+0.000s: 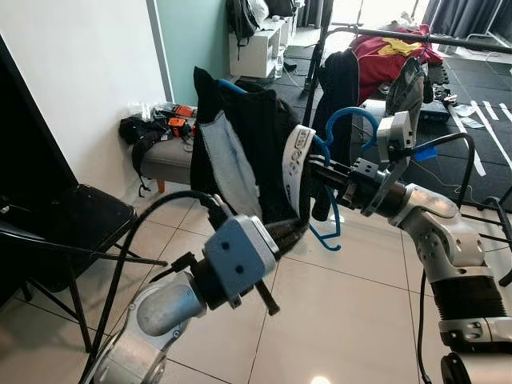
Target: Hang hanger
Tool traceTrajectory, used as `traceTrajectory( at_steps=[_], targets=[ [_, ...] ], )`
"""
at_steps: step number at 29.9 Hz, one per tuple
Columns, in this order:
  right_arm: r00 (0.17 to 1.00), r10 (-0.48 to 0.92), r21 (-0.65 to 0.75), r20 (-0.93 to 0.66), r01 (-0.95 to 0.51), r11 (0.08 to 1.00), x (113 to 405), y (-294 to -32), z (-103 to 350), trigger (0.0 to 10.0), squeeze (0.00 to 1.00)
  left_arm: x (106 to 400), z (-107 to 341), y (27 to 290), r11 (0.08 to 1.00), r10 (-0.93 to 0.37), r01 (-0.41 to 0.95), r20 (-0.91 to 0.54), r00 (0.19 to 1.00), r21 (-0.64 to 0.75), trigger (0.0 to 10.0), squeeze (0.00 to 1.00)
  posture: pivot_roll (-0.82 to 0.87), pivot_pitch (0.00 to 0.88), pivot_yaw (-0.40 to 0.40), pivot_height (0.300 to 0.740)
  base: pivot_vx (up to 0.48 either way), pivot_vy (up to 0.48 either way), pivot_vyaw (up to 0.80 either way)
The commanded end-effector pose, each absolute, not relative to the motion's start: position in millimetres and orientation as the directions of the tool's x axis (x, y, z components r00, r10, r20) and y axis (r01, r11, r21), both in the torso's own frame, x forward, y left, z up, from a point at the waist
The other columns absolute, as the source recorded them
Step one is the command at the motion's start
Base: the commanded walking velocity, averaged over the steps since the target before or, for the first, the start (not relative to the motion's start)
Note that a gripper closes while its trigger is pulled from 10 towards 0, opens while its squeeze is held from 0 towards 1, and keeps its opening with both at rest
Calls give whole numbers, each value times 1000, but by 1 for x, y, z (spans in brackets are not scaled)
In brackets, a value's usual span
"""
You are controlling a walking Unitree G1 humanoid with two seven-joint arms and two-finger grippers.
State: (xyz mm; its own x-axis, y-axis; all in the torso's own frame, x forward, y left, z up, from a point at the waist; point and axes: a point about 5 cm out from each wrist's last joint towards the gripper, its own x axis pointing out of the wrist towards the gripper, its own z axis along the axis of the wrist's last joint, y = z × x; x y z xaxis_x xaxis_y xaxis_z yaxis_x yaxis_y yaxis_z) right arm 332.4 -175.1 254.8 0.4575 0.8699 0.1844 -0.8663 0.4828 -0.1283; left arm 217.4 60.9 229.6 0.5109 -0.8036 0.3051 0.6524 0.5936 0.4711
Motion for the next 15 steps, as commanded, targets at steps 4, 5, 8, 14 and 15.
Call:
traceTrajectory(
  at_steps=[4, 5, 8, 14, 15],
  targets=[
    [320, 918, -185, 234, -912, 366, 322, -163, 280, 10000, 0, 225, 230, 66, 637, -766, 604, 303, 567, 479, 10000, 1000, -60, 73, -6, 740, 0, 0, 0],
    [266, 933, -202, 242, -927, 316, 318, -159, 286, 10000, 0, 230, 239, 73, 688, -722, 560, 355, 593, 462, 10000, 1000, -61, 70, -9, 740, 0, 0, 0],
    [266, 933, -202, 242, -927, 316, 318, -159, 286, 10000, 0, 230, 239, 73, 688, -722, 560, 355, 593, 462, 10000, 1000, -61, 70, -9, 740, 0, 0, 0],
    [207, 950, -240, 235, -935, 262, 320, -147, 294, 10000, 0, 237, 284, 104, 854, -520, 355, 597, 611, 380, 10000, 1000, -57, 60, -16, 740, 0, 0, 0],
    [207, 950, -240, 235, -935, 262, 320, -147, 294, 10000, 0, 237, 284, 104, 854, -520, 355, 597, 611, 380, 10000, 1000, -57, 60, -16, 740, 0, 0, 0]
  ],
)
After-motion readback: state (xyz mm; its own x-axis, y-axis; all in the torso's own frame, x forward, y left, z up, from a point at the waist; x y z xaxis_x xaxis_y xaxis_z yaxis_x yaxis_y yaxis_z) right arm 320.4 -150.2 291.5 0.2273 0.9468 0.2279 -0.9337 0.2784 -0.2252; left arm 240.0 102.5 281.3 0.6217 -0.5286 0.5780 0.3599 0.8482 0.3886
